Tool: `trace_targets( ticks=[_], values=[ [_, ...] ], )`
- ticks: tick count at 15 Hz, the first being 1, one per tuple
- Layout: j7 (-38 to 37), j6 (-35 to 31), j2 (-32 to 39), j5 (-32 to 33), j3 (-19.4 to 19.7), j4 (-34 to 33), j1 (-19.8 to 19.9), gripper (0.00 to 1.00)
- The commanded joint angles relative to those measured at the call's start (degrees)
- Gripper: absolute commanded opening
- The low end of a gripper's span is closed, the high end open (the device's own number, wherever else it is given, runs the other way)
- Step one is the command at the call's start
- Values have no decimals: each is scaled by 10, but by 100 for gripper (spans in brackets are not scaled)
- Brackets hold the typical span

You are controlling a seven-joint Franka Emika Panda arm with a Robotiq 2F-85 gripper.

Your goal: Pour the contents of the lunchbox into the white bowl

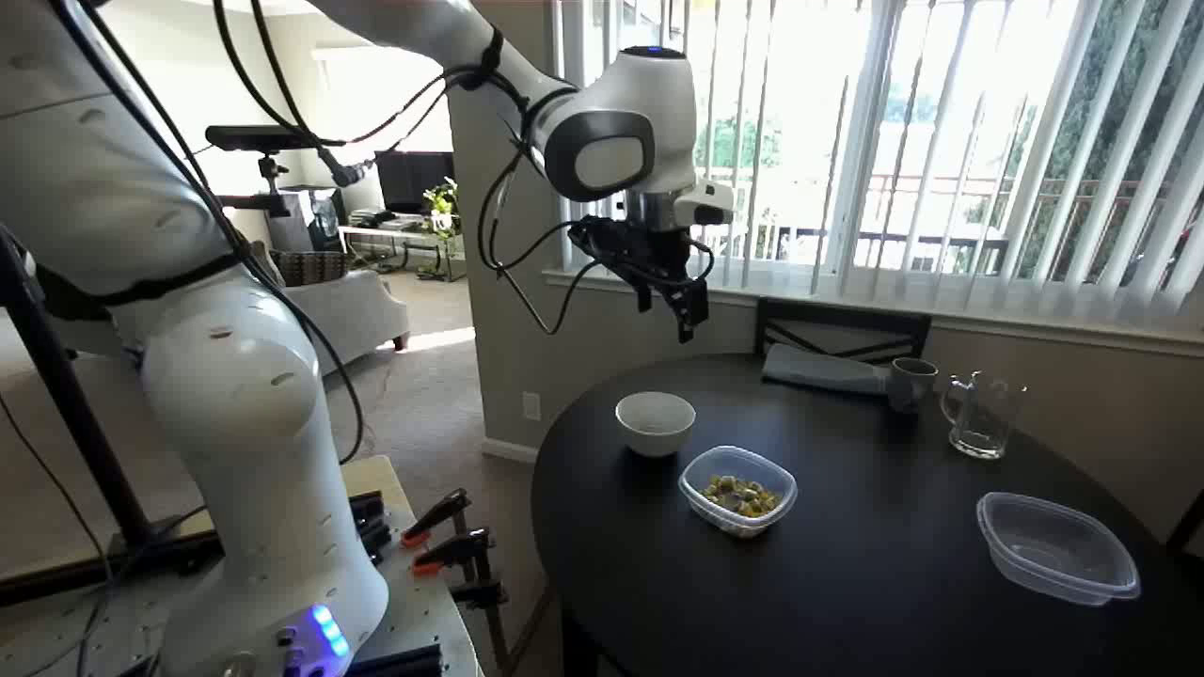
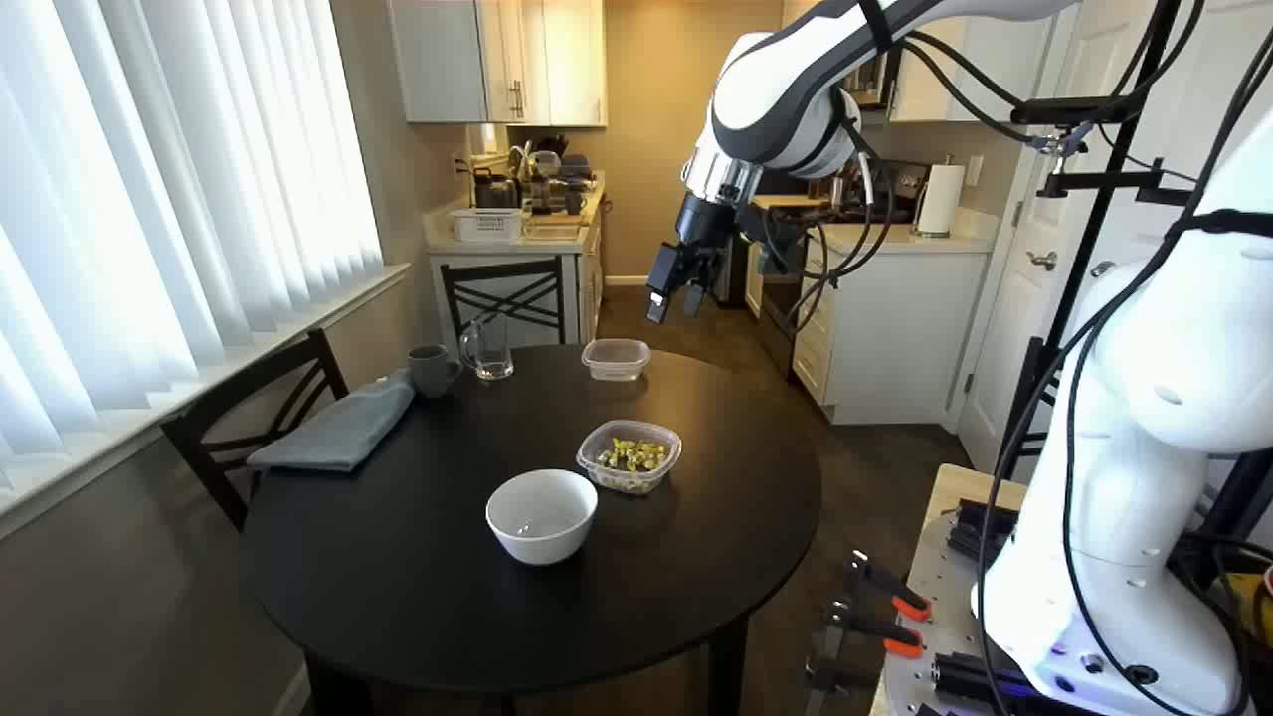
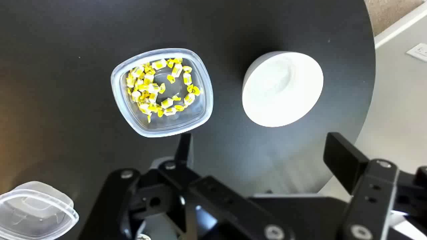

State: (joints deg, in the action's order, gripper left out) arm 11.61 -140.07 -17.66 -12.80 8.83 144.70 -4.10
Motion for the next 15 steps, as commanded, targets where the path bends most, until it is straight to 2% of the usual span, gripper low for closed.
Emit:
trace_targets(
  ticks=[1,5,6,7,9,11,13,15],
  values=[
    [3,2,0,-4,-10,-1,10,100],
    [3,2,0,-4,-10,-1,10,100],
    [-4,-34,22,-17,-12,-10,7,100],
    [4,-50,45,-34,-9,-24,-1,100],
    [20,-108,132,-118,3,-71,-24,100],
    [0,-164,187,-168,-12,-96,-19,100],
    [-27,-203,263,-168,-33,-135,-1,100],
    [-100,-218,339,-83,-35,-175,16,100]
  ],
)
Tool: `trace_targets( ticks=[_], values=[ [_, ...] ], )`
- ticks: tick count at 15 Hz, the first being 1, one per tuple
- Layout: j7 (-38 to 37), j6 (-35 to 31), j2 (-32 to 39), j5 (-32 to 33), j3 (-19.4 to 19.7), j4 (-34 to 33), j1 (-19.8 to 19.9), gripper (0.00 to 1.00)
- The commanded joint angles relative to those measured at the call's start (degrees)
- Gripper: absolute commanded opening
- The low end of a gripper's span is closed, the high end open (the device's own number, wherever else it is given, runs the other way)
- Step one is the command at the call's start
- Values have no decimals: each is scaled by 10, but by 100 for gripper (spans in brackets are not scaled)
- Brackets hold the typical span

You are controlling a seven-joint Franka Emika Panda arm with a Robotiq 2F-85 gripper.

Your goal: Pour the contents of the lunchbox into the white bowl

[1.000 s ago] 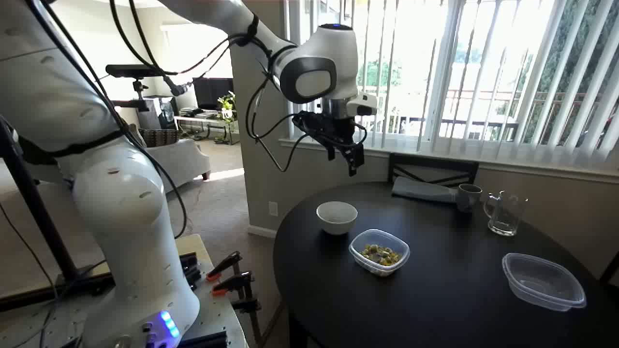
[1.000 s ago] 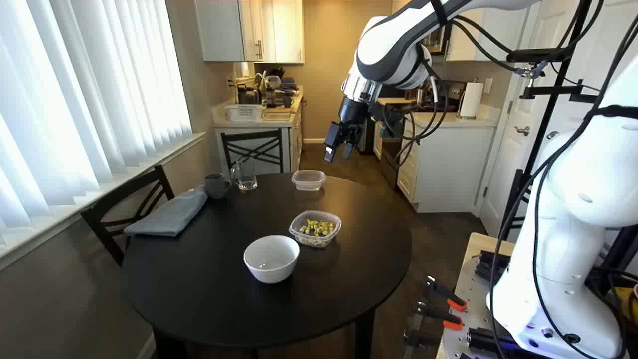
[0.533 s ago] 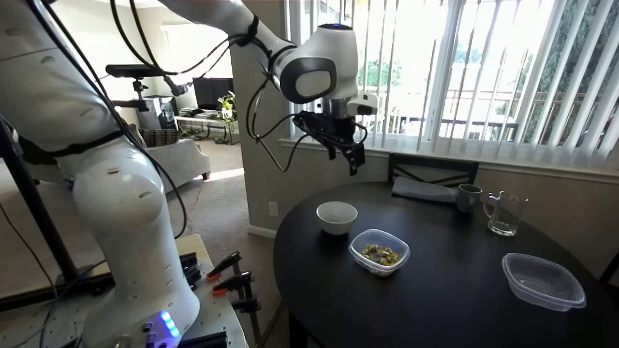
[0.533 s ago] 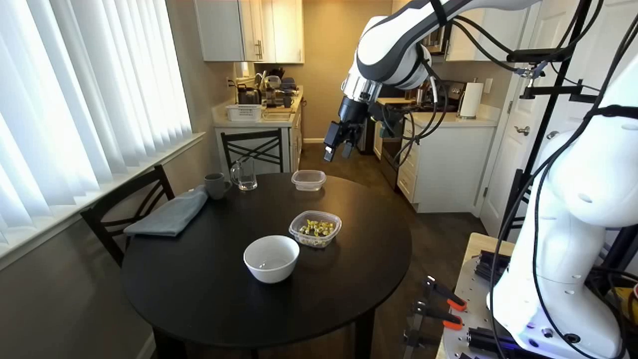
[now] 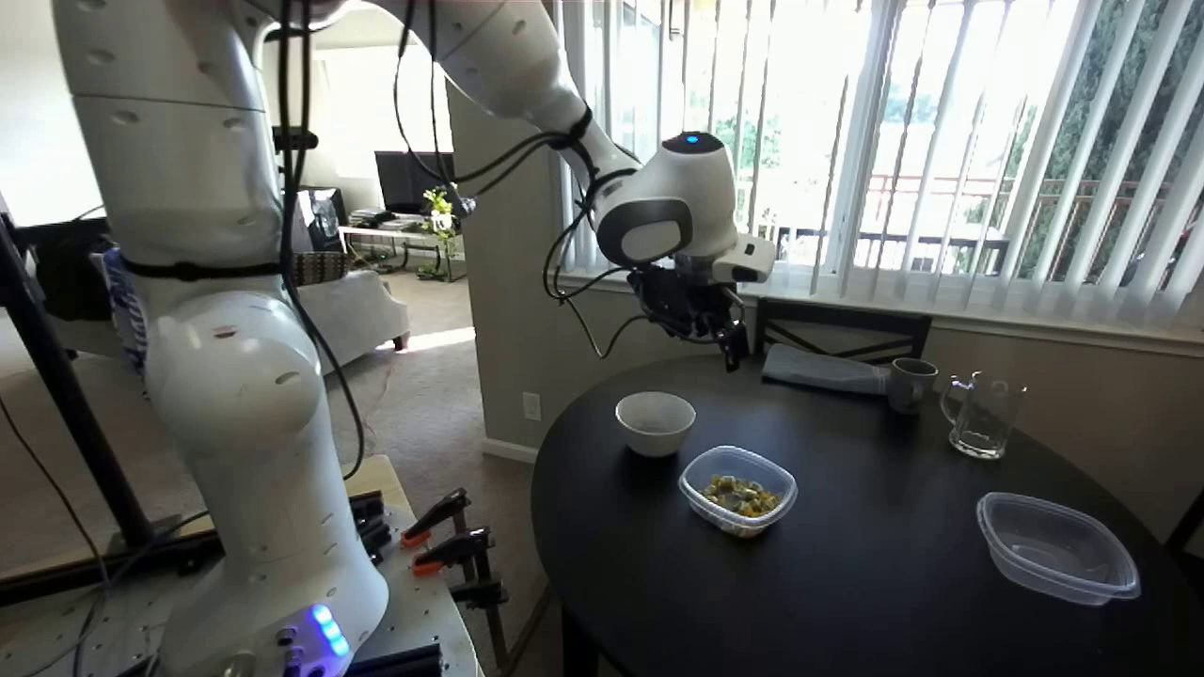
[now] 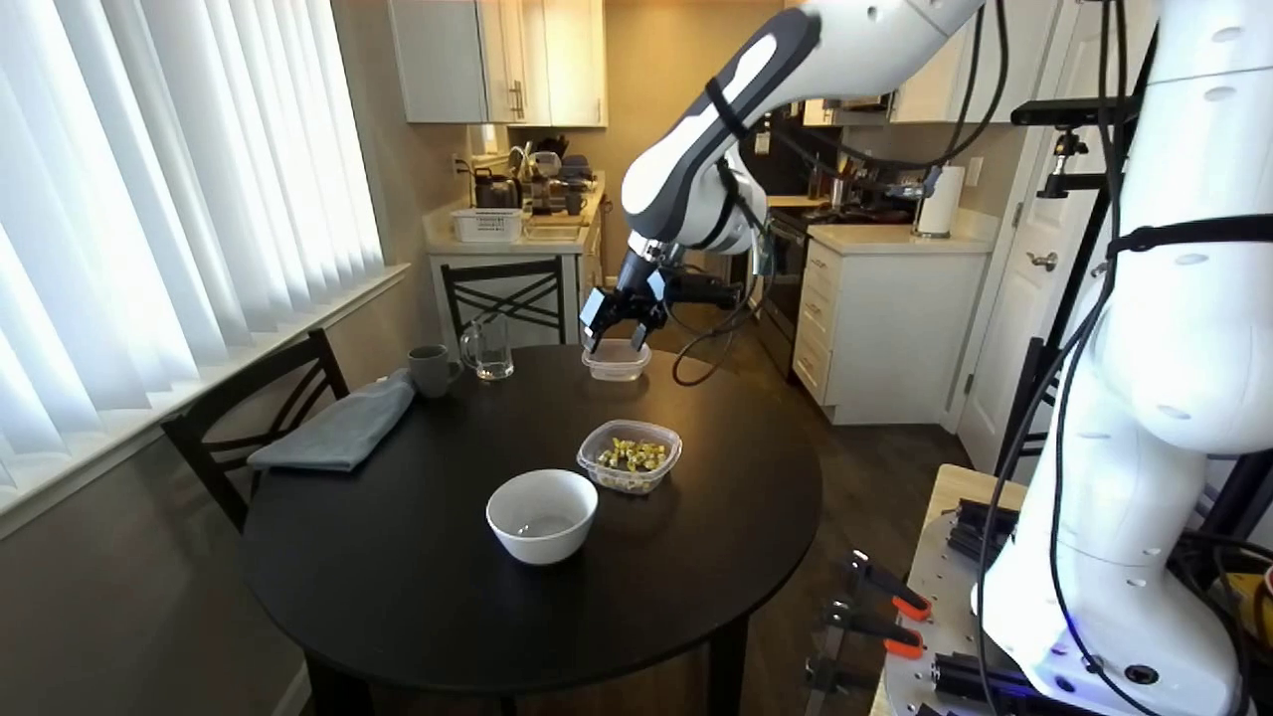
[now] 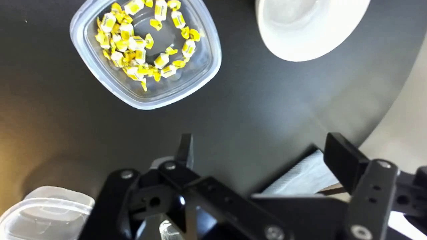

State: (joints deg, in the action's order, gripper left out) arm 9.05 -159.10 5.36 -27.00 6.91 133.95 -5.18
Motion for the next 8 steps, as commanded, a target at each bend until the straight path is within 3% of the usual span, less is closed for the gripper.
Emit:
trace_targets(
  ticks=[1,4,6,7,8],
  values=[
    [-116,-21,150,101,-6,-94,28,100],
    [-199,27,269,188,23,-199,16,100],
    [-236,93,319,241,45,-260,-2,100],
    [-208,44,269,220,16,-192,25,100],
    [-215,50,292,225,18,-214,24,100]
  ],
)
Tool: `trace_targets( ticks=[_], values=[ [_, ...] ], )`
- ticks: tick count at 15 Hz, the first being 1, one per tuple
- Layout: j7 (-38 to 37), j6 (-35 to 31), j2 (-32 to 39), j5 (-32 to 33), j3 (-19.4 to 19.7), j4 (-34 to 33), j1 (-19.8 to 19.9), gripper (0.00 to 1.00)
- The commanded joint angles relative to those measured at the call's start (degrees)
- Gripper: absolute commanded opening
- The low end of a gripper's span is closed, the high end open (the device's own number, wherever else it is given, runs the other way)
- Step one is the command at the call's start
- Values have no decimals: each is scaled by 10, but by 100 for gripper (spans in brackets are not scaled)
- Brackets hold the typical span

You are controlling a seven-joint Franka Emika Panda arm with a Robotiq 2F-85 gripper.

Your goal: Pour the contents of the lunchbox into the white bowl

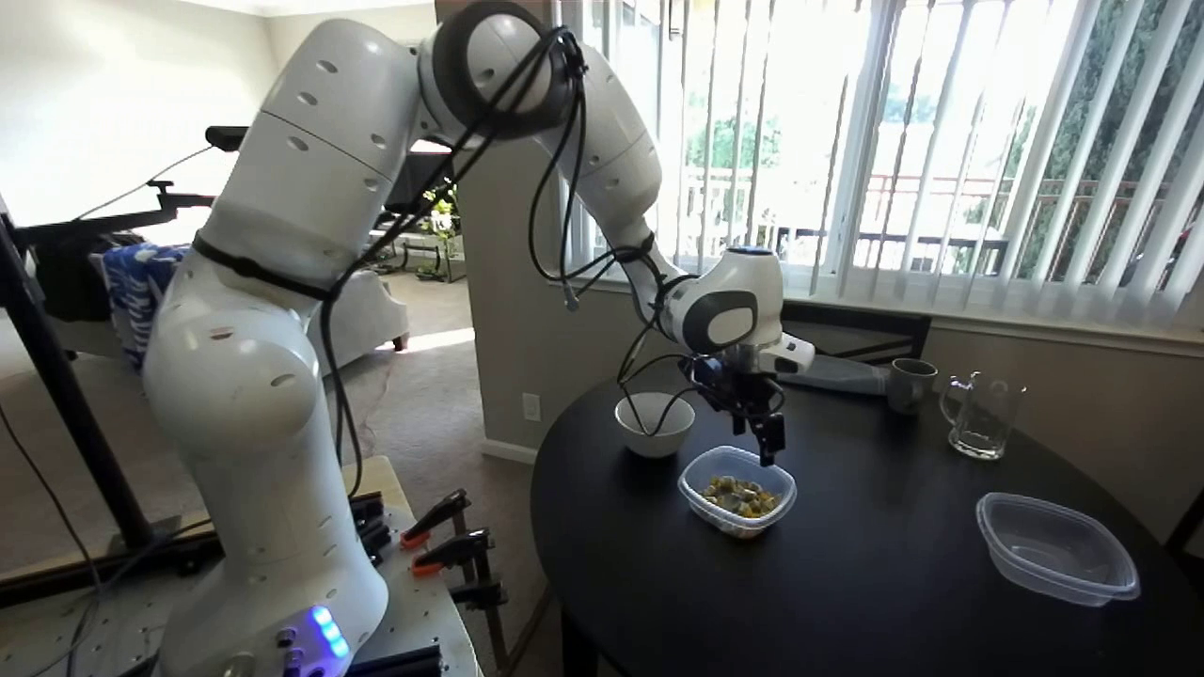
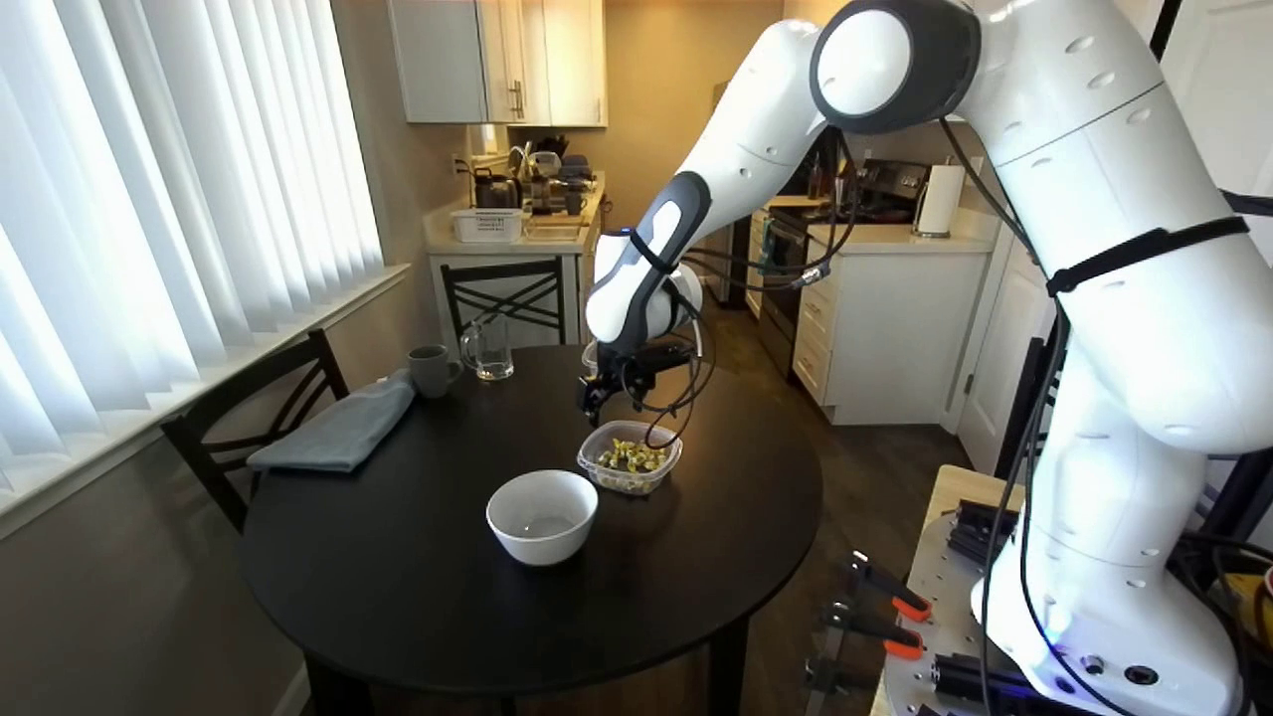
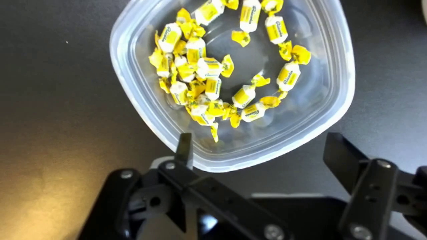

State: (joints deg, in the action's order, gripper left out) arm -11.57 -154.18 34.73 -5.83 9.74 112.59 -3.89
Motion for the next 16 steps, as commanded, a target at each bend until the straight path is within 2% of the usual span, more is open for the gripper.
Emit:
trace_targets(
  ticks=[1,9,16],
  values=[
    [-8,-2,6,13,-12,-4,11,100],
    [-8,-2,-6,13,-12,0,12,100],
    [-25,10,-27,128,51,45,-33,100]
  ],
)
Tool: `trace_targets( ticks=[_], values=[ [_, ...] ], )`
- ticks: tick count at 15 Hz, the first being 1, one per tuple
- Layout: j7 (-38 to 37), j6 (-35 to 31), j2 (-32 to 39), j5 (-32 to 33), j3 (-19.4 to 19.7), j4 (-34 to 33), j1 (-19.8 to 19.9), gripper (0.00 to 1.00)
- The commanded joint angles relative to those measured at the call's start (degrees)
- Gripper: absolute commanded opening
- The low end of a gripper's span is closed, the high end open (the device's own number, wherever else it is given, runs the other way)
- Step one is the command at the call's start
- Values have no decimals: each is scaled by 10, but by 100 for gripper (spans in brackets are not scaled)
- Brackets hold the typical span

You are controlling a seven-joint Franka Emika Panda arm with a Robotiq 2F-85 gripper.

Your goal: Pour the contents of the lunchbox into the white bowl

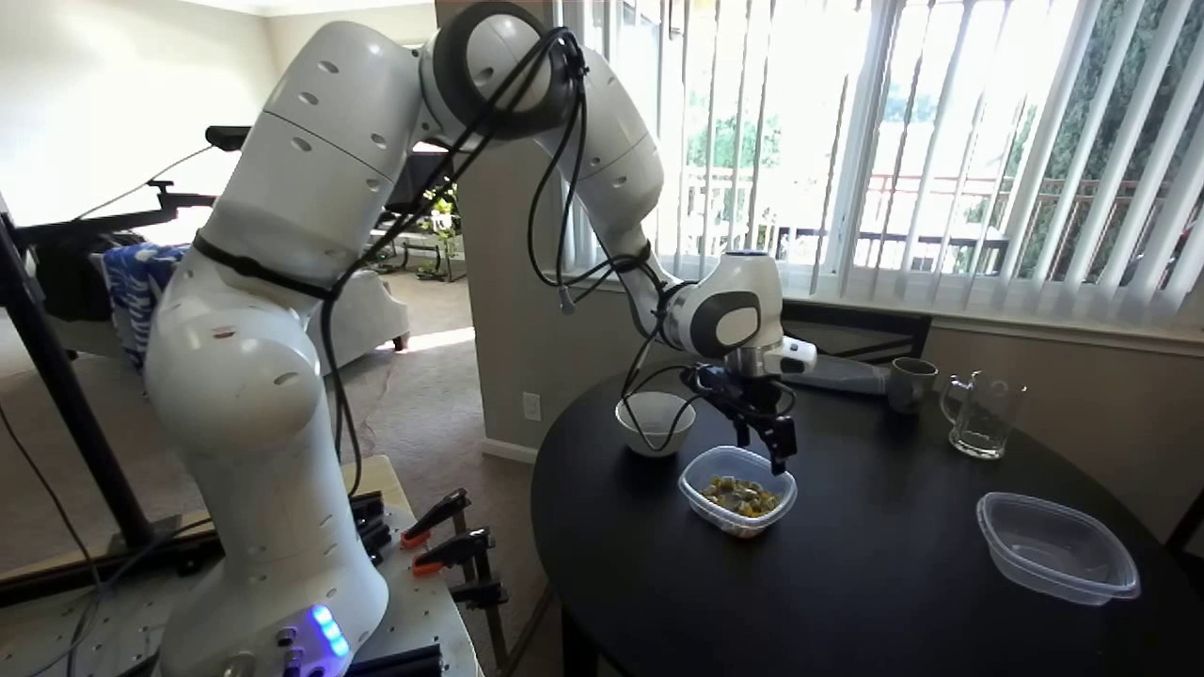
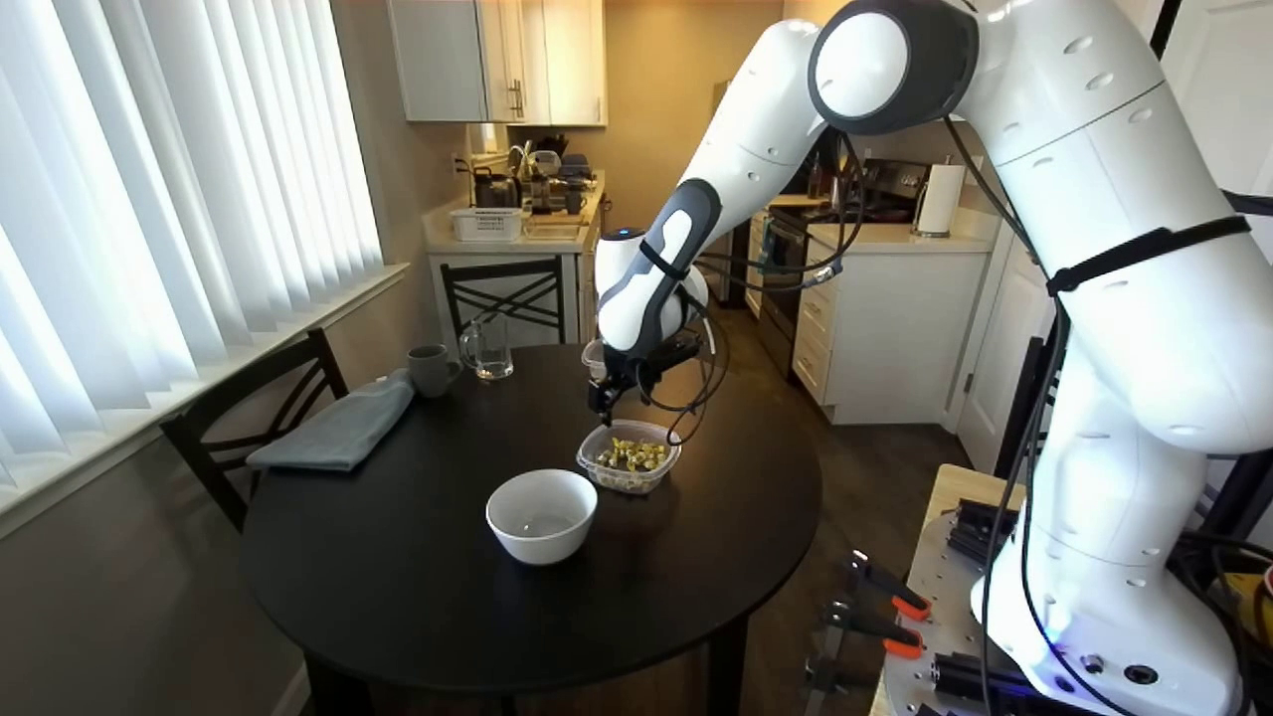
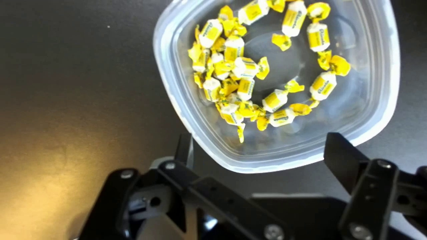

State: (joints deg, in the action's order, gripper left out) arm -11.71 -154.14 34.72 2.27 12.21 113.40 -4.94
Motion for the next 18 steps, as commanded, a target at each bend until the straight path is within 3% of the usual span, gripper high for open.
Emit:
trace_targets(
  ticks=[1,6,9,12,15,18],
  values=[
    [-24,12,-34,65,33,51,-30,100],
    [-7,60,-74,156,39,126,-60,100],
    [-8,33,-114,230,40,195,-80,100],
    [-4,-1,-131,298,34,220,-84,100],
    [14,-49,-127,308,17,214,-67,100],
    [72,-65,-109,258,-23,198,-29,100]
  ],
)
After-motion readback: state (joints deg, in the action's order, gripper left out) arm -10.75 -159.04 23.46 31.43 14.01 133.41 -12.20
